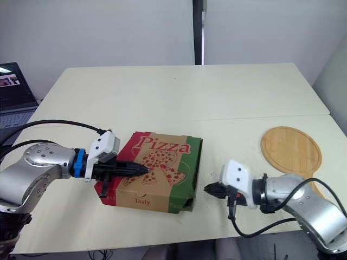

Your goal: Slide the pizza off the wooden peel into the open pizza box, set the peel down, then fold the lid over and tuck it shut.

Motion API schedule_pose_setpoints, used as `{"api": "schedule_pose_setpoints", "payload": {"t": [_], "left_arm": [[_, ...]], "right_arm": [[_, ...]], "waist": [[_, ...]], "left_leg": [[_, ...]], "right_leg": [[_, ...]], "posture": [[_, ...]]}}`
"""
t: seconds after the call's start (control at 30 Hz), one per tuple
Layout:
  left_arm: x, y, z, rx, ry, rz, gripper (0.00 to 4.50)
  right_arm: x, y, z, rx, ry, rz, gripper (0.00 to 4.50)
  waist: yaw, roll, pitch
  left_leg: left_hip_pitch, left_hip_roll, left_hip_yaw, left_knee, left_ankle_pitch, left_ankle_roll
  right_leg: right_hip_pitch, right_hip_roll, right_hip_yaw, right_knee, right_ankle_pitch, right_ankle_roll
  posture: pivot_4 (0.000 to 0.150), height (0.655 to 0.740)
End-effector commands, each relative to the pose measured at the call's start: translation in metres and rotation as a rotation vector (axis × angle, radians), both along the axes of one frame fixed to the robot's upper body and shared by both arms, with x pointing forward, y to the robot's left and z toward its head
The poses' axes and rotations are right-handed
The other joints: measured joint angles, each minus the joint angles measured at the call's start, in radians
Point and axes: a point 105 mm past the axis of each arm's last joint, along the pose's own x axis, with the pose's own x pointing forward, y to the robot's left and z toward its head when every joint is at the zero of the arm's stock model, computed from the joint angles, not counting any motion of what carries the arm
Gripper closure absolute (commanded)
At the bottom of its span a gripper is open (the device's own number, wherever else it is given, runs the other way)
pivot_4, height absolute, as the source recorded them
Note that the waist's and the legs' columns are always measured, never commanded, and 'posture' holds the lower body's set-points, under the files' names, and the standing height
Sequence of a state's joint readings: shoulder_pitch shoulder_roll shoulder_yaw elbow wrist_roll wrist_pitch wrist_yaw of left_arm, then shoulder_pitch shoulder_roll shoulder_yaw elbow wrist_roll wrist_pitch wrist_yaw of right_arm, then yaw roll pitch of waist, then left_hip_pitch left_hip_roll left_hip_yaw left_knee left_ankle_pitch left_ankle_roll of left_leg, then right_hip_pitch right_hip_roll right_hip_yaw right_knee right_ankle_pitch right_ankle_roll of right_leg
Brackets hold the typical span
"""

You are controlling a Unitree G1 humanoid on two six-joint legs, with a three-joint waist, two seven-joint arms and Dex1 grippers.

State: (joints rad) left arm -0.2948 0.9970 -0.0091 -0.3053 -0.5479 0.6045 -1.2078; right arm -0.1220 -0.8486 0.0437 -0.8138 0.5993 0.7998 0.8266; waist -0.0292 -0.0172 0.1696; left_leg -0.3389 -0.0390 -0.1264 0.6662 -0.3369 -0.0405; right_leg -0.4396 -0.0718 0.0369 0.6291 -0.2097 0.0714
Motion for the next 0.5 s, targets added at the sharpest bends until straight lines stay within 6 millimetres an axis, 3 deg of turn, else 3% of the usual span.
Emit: {"api": "schedule_pose_setpoints", "payload": {"t": [0.03, 0.2, 0.3, 0.5], "left_arm": [[-0.001, -0.001, 0.010, -0.015, -0.037, 0.002, 4.50], [-0.001, -0.002, 0.014, -0.025, -0.043, 0.014, 4.50], [0.000, -0.003, 0.016, -0.029, -0.046, 0.018, 4.50], [0.001, -0.006, 0.018, -0.033, -0.046, 0.015, 4.50]], "right_arm": [[-0.015, 0.007, 0.018, 0.052, -0.016, 0.064, 3.18], [-0.021, 0.028, 0.020, 0.063, -0.076, 0.119, 1.61], [-0.021, 0.041, 0.014, 0.049, -0.111, 0.141, 1.61], [0.000, 0.055, 0.004, 0.013, -0.216, 0.104, 1.61]], "waist": [[0.000, 0.000, 0.000], [-0.001, 0.000, 0.000], [0.000, 0.000, 0.000], [0.000, -0.001, 0.000]], "left_leg": [[0.000, 0.000, 0.000, 0.000, 0.000, 0.000], [0.000, 0.000, 0.000, 0.000, 0.000, 0.000], [0.000, 0.000, 0.000, 0.000, 0.000, 0.000], [0.000, 0.000, 0.000, 0.001, 0.000, 0.000]], "right_leg": [[0.000, 0.000, 0.000, 0.000, 0.000, 0.000], [0.000, 0.000, 0.000, 0.000, 0.000, 0.000], [0.000, 0.000, 0.000, 0.000, 0.000, 0.000], [0.000, 0.000, 0.000, 0.000, 0.000, 0.000]], "posture": [[0.150, 0.7400], [0.150, 0.7400], [0.150, 0.7400], [0.150, 0.7400]]}}
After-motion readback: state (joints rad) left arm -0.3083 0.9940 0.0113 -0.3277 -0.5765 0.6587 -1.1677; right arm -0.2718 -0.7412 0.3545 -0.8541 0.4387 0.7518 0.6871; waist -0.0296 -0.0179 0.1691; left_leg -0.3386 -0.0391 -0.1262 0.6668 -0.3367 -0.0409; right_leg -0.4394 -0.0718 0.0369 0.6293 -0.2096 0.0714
